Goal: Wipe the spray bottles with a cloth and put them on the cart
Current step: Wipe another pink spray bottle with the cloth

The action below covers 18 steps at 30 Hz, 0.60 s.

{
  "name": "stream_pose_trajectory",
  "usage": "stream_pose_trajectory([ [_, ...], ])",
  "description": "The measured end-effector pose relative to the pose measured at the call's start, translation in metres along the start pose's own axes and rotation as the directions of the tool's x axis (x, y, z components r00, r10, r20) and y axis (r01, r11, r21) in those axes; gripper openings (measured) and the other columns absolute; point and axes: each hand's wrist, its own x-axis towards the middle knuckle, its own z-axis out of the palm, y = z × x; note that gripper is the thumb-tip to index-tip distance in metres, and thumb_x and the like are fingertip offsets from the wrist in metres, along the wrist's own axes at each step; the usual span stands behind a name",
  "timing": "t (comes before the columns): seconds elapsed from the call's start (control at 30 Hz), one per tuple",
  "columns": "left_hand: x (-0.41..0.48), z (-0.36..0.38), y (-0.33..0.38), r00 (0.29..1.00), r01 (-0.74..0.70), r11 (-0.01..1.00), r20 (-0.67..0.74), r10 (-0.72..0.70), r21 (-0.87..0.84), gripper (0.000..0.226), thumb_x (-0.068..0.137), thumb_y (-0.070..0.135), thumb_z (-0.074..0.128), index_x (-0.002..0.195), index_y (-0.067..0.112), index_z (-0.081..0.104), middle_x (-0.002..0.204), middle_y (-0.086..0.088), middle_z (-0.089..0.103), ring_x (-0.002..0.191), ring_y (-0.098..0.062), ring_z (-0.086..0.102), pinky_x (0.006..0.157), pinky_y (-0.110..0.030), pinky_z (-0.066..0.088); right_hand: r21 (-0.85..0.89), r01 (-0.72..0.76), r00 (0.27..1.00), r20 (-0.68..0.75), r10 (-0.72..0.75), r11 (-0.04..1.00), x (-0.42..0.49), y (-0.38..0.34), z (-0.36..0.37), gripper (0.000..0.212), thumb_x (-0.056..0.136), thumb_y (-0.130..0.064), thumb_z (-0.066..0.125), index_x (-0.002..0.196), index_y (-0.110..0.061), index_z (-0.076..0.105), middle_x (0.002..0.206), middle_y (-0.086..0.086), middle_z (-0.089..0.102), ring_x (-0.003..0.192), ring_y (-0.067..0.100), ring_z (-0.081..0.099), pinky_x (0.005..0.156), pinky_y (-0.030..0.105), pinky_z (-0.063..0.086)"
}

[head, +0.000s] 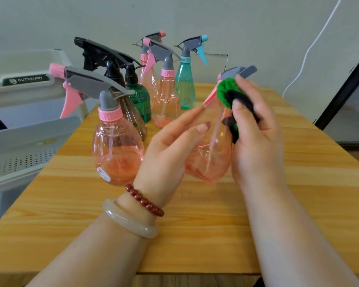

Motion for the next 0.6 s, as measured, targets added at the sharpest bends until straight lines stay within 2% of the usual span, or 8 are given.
stream_pose_trajectory([
  [0.1, 0.001, 0.003, 0.001, 0.998, -0.025, 0.999, -0.052, 0.023, -0.042, 0.047, 0.083, 0.024, 0.065, 0.13, 0.02, 0.062, 0.127, -0.008, 0.068, 0.12, -0.028, 0.063, 0.097, -0.052, 0.05, 0.104, -0.02, 0.998, 0.054, 0.015, 0.994, -0.007, 0.0, 0.005, 0.034, 0.089, -0.019, 0.058, 0.107, -0.044, 0.073, 0.144, -0.02, 0.049, 0.145, 0.008, 0.031, 0.118, 0.046, 0.031],
  [0.23, 0.003, -0.003, 0.003, 0.984, -0.079, 0.996, -0.157, 0.084, 0.034, 0.054, 0.085, 0.028, 0.062, 0.138, 0.018, 0.056, 0.126, -0.003, 0.069, 0.118, -0.026, 0.065, 0.096, -0.066, 0.047, 0.165, -0.072, 0.959, 0.283, 0.023, 0.984, -0.017, -0.004, 0.013, 0.036, 0.083, -0.004, 0.057, 0.094, -0.031, 0.078, 0.147, -0.012, 0.046, 0.139, 0.0, 0.038, 0.112, 0.032, 0.038],
  [0.27, 0.003, -0.003, 0.002, 0.982, -0.098, 0.991, -0.151, 0.111, 0.087, 0.055, 0.083, 0.031, 0.065, 0.137, 0.019, 0.057, 0.126, -0.002, 0.069, 0.117, -0.024, 0.065, 0.094, -0.063, 0.05, 0.165, -0.08, 0.963, 0.266, 0.033, 0.983, -0.015, -0.005, 0.013, 0.037, 0.084, -0.003, 0.056, 0.093, -0.032, 0.078, 0.151, -0.008, 0.043, 0.139, -0.002, 0.038, 0.111, 0.031, 0.04],
  [0.33, 0.001, -0.001, 0.0, 0.986, -0.116, 0.981, -0.102, 0.132, 0.153, 0.049, 0.082, 0.026, 0.067, 0.131, 0.022, 0.061, 0.125, 0.003, 0.069, 0.117, -0.014, 0.065, 0.094, -0.045, 0.056, 0.182, -0.084, 0.99, 0.131, 0.06, 0.98, -0.01, -0.005, 0.012, 0.035, 0.087, -0.007, 0.056, 0.097, -0.034, 0.076, 0.154, 0.003, 0.042, 0.138, 0.004, 0.041, 0.106, 0.028, 0.043],
  [0.37, -0.001, 0.002, 0.0, 0.99, -0.112, 0.98, -0.067, 0.125, 0.167, 0.046, 0.082, 0.021, 0.066, 0.128, 0.022, 0.061, 0.123, 0.006, 0.07, 0.116, -0.008, 0.065, 0.094, -0.033, 0.056, 0.212, -0.093, 0.995, 0.056, 0.083, 0.973, -0.006, -0.005, 0.011, 0.033, 0.089, -0.009, 0.055, 0.099, -0.033, 0.075, 0.149, 0.007, 0.048, 0.134, 0.01, 0.048, 0.102, 0.028, 0.046],
  [0.43, -0.003, 0.006, -0.002, 0.995, -0.1, 0.979, -0.01, 0.103, 0.176, 0.043, 0.086, 0.014, 0.067, 0.129, 0.018, 0.062, 0.119, 0.012, 0.07, 0.113, -0.001, 0.064, 0.093, -0.022, 0.054, 0.279, -0.103, 0.993, -0.031, 0.116, 0.955, -0.002, -0.004, 0.008, 0.03, 0.095, -0.007, 0.052, 0.105, -0.028, 0.07, 0.133, 0.009, 0.062, 0.119, 0.017, 0.061, 0.093, 0.029, 0.051],
  [0.5, -0.003, 0.007, -0.001, 0.995, -0.097, 0.984, -0.015, 0.101, 0.152, 0.041, 0.088, 0.011, 0.067, 0.129, 0.016, 0.062, 0.115, 0.014, 0.072, 0.11, 0.0, 0.065, 0.09, -0.023, 0.055, 0.339, -0.109, 0.992, -0.023, 0.124, 0.934, -0.002, -0.005, 0.009, 0.029, 0.097, -0.002, 0.049, 0.105, -0.022, 0.069, 0.126, 0.009, 0.067, 0.115, 0.02, 0.064, 0.095, 0.034, 0.052],
  [0.6, 0.0, 0.005, 0.001, 0.985, -0.102, 0.991, -0.13, 0.113, 0.087, 0.047, 0.084, 0.021, 0.062, 0.131, 0.016, 0.061, 0.12, 0.002, 0.072, 0.112, -0.012, 0.067, 0.095, -0.037, 0.056, 0.287, -0.117, 0.992, 0.071, 0.101, 0.951, -0.01, -0.006, 0.016, 0.033, 0.085, -0.004, 0.055, 0.09, -0.028, 0.077, 0.127, 0.005, 0.066, 0.125, 0.017, 0.058, 0.105, 0.038, 0.047],
])
